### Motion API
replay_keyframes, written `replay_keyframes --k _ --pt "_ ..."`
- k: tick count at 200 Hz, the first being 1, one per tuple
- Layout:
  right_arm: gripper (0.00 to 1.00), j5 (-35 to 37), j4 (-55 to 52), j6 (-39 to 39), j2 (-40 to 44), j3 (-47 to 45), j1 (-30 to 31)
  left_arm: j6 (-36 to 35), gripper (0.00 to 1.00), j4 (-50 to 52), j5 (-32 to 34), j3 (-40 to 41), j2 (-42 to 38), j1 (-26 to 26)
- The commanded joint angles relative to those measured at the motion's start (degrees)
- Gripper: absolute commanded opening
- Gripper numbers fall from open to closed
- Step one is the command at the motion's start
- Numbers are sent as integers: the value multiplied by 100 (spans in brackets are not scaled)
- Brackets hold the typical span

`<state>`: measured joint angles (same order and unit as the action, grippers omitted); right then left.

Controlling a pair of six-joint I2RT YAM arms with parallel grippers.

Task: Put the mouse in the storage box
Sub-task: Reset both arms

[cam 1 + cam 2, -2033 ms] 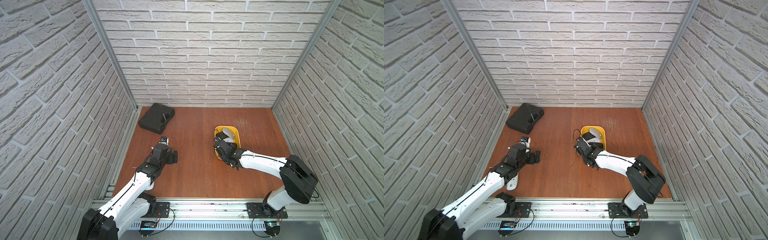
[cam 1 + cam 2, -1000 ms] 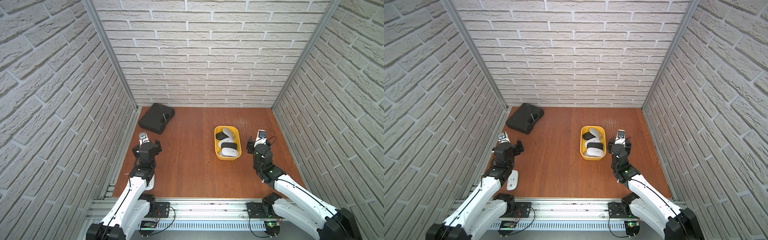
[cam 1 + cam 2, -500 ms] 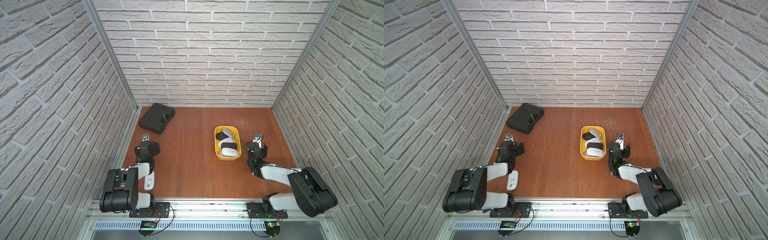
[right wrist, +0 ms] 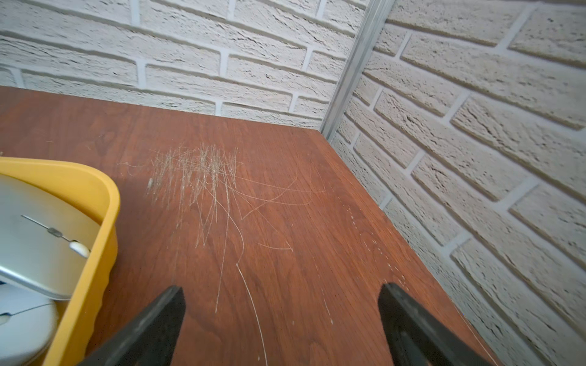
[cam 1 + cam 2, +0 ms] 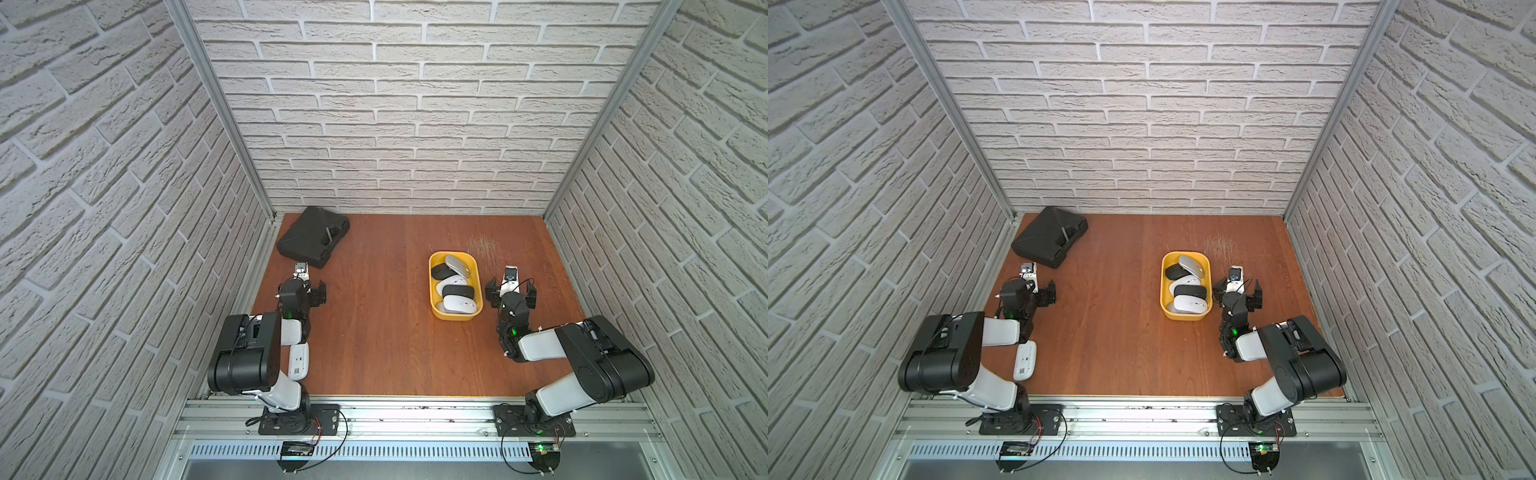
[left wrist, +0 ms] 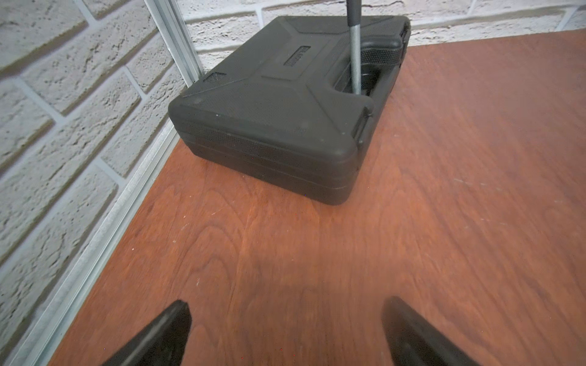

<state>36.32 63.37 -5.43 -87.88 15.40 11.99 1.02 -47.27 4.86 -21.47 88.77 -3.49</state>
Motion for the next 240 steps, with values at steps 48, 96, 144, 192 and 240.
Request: replay_keyframes --k 48,96,144,192,240 --pt "96 -1813 -716 306 60 413 -680 -68 99 -350 -112 -59 15 -10" --pt "98 -2065 -687 429 -169 520 -847 -66 98 -321 -152 -67 7 -8" --pt "99 -2118 -704 491 -116 490 -929 -69 98 -320 -160 -67 9 -12" --pt "99 -2111 -702 499 -116 490 -932 -66 98 -325 -159 -67 9 -14" --pt "99 -2116 -712 492 -116 499 -926 -67 98 -321 -152 -67 10 -15"
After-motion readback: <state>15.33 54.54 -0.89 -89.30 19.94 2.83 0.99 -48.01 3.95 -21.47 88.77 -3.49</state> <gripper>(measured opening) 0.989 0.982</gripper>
